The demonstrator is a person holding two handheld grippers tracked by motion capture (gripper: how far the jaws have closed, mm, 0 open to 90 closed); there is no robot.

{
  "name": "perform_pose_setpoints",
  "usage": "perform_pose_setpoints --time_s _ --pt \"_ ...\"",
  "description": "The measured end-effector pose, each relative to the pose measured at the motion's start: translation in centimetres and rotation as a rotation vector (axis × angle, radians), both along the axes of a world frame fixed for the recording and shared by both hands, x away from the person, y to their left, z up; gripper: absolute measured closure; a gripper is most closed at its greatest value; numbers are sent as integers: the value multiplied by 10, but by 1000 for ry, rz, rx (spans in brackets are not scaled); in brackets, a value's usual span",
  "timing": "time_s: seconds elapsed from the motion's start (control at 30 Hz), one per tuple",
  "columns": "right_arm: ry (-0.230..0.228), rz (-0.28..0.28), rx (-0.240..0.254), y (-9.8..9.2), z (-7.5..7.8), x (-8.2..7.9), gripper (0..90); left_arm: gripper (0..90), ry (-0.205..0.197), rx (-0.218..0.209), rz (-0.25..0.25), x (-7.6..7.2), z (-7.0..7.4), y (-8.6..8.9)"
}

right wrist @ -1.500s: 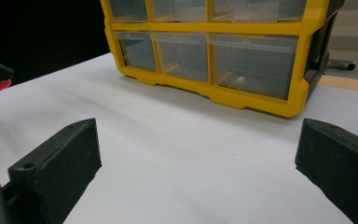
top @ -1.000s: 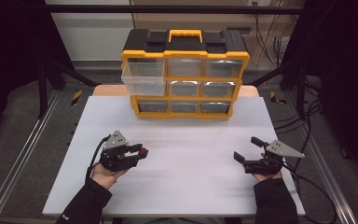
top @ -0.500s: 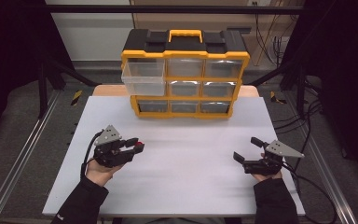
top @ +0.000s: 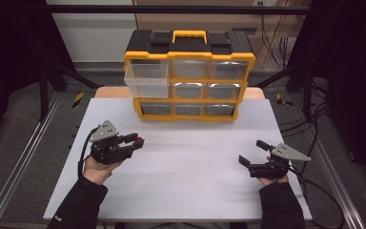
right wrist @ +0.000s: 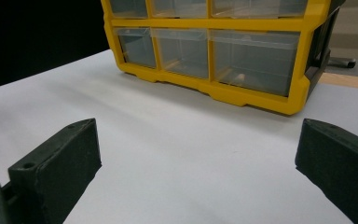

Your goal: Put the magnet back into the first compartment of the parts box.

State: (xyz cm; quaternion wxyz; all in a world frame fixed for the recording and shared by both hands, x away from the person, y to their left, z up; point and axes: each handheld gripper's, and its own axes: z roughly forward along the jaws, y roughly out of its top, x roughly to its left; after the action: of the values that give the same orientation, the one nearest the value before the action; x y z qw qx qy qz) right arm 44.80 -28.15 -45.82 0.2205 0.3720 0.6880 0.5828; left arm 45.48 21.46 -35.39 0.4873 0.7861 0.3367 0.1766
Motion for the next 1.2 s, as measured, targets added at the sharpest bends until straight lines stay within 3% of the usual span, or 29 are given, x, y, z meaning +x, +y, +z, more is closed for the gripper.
perform_pose_setpoints --time_s 0.4,1.2 --pt "-4 -1 -1 -1 0 0 5 622 -38 -37 -1 7 21 -1" --pt "3 2 0 -1 0 0 5 623 -82 -47 8 18 54 -4"
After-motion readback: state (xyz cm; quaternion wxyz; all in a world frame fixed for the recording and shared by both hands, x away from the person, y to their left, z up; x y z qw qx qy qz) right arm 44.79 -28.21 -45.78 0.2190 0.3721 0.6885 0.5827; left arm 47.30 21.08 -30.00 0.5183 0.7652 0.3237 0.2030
